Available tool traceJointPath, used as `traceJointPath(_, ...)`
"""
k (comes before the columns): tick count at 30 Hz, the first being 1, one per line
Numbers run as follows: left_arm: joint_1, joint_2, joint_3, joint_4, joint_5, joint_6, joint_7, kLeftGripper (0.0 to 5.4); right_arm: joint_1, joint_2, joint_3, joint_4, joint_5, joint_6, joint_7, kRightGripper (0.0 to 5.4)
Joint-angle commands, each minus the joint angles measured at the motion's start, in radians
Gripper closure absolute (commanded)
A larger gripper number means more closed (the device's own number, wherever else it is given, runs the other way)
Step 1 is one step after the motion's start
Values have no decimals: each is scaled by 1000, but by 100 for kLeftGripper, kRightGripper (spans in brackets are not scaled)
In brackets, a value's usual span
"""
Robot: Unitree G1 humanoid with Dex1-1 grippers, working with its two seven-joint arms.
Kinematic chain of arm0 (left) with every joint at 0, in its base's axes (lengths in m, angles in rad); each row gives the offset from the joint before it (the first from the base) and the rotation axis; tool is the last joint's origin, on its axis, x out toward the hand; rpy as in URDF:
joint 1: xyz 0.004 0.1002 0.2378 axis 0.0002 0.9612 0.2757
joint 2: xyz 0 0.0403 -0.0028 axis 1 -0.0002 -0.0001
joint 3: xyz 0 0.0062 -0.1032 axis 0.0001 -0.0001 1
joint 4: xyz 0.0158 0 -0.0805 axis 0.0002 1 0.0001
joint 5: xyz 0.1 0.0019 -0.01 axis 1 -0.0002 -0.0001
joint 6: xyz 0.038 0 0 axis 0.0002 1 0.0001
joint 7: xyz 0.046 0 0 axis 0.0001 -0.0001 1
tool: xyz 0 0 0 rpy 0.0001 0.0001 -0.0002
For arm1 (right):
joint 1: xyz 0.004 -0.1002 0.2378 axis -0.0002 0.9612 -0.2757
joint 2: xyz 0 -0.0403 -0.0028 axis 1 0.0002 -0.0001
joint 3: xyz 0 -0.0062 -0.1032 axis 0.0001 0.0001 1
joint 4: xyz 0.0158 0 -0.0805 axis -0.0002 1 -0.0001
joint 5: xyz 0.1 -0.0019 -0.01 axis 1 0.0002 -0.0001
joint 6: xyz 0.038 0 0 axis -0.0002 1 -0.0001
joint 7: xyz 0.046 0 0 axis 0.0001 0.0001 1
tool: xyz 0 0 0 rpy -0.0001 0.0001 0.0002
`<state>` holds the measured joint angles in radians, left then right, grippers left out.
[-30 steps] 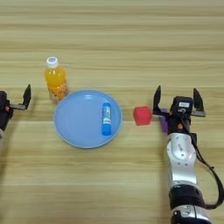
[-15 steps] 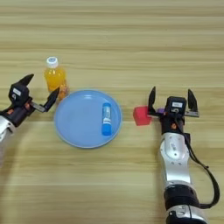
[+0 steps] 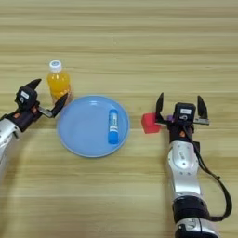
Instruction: Move the objects on the table
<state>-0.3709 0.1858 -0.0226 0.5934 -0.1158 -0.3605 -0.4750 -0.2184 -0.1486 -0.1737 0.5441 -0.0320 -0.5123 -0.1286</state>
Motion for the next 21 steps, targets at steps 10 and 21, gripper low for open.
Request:
traceJointPath(10, -127, -29, -1, 180, 46, -40, 15, 0, -17, 10, 15, -10, -11, 16, -27, 2)
traceJointPath(21, -222, -43, 9, 347, 63, -82, 43, 0, -16, 13, 17, -14, -14, 18, -30, 2)
